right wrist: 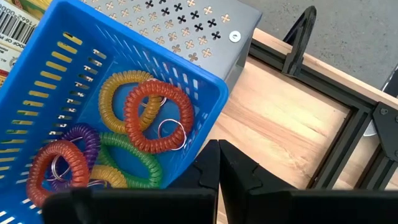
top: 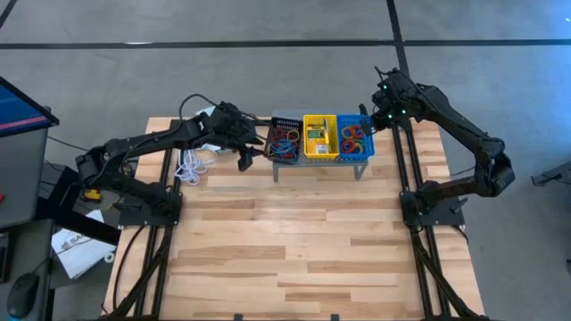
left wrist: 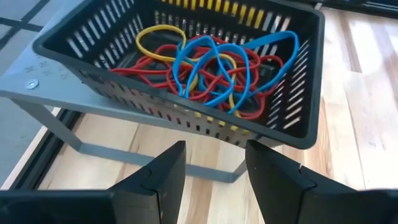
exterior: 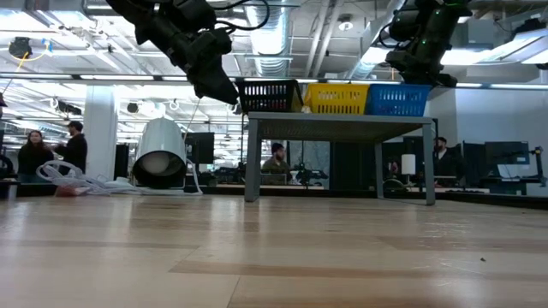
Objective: Pick & Place Office Desk Supplies
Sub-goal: Adjust the black bin, then return to Home Position
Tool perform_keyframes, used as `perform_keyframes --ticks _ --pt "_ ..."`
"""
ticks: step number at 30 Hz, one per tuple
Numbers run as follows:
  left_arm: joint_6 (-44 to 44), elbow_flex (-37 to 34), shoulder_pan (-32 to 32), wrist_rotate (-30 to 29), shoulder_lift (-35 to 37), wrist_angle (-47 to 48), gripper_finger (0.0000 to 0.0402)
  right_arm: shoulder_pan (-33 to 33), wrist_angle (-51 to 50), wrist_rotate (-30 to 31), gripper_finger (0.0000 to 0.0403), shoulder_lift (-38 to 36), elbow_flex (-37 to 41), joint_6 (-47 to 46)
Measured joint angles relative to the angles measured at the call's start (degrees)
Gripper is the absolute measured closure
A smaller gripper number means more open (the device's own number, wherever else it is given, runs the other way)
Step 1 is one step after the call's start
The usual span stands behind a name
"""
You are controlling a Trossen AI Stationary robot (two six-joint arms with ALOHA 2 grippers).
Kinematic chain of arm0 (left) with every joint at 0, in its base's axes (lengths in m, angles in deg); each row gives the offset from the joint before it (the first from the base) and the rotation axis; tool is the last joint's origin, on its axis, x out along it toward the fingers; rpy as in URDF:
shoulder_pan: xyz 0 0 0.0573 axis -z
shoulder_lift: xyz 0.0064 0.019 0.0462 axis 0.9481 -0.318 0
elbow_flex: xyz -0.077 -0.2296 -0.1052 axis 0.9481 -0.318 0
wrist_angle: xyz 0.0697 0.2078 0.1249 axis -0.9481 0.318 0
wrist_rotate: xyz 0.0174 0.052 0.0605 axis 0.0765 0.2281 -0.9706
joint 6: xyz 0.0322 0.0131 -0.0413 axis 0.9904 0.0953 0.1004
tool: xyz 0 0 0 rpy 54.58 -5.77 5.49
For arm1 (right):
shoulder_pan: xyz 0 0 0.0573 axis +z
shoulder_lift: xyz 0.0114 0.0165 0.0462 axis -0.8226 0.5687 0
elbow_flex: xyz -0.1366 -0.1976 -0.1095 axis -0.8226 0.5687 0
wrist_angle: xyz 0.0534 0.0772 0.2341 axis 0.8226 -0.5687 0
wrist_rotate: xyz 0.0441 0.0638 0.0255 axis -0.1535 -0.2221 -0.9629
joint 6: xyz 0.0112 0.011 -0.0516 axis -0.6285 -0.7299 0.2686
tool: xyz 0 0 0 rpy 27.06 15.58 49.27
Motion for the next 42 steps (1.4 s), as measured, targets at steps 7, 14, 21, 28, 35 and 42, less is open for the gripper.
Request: perform_keyframes --ticks 7,14,21,28,35,42 --pt "-0.3 0.0 0.3 1.6 0.0 -1.0 0.0238 0.0 -0.1 0.0 0.0403 0.0 0.0 0.0" --pt "-0.2 0.0 1.6 2.8 0.0 -3.0 0.0238 0.0 -0.2 0.0 0.0403 0.0 0.0 0.0" --pt "-0.3 0.0 1.7 2.8 0.0 -3.0 0.0238 0.0 -0.2 -1.3 0.0403 0.0 0.0 0.0" --pt "-0.2 0.0 1.4 0.8 1.1 -0.9 0.0235 0.0 -1.3 -1.4 0.0403 -2.1 -0.7 0.0" --pt "0.1 0.0 1.4 -2.0 8.4 2.2 0.0215 -0.2 -4.3 -1.3 0.0403 -6.3 -4.9 0.3" --pt "-3.6 0.0 1.4 -2.0 21.6 11.1 0.0204 -0.2 -13.2 -1.3 0.0403 -15.7 -5.8 1.3"
